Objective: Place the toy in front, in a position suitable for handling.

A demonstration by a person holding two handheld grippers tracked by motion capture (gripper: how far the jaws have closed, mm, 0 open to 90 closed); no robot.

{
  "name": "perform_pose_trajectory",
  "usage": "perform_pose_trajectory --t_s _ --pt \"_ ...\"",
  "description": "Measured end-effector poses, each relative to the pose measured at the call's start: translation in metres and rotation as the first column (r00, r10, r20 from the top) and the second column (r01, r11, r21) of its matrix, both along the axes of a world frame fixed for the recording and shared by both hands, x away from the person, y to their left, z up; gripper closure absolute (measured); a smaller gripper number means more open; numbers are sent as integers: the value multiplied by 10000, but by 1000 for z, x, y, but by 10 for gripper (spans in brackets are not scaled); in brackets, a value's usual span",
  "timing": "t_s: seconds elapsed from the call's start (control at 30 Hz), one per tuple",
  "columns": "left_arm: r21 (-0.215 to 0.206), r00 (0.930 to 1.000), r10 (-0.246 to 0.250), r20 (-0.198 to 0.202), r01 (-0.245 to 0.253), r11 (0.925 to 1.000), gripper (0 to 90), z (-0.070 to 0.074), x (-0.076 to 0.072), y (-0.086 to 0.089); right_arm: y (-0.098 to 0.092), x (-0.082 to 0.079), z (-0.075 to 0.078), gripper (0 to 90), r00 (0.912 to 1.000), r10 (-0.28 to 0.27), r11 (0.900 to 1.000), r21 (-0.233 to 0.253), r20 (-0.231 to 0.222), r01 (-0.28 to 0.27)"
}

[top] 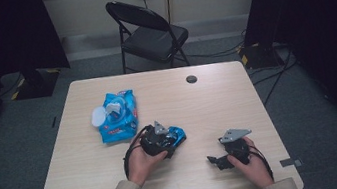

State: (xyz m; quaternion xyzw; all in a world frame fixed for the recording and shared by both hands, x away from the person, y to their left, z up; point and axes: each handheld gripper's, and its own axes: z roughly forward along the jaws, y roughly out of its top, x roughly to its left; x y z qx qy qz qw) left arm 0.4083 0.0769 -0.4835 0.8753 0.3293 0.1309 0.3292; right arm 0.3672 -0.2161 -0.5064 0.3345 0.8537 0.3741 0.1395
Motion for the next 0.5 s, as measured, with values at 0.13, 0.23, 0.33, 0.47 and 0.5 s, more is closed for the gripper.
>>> perform_pose_trajectory --t_s 0.13,0.23,0.33,0.47,0.5 --pt "71 9999 60 110 -61 10000 278 -1 -10 4 0 0 0 142 10000 -7 10000 -15 -4 7" --pt "119 10000 81 21 -81 9999 277 0 -16 10 0 0 0 142 10000 -14 10000 -8 5 14" --pt "125 9999 113 -77 -112 9999 277 -2 -19 14 0 0 0 142 10000 -6 10000 -11 -2 6" --pt "150 9998 137 -135 -135 9998 276 -4 -21 16 0 0 0 141 10000 -8 10000 -9 -4 8" --pt "198 9998 159 -148 -156 9997 276 -4 -22 16 0 0 0 141 10000 -5 10000 -11 -1 5"
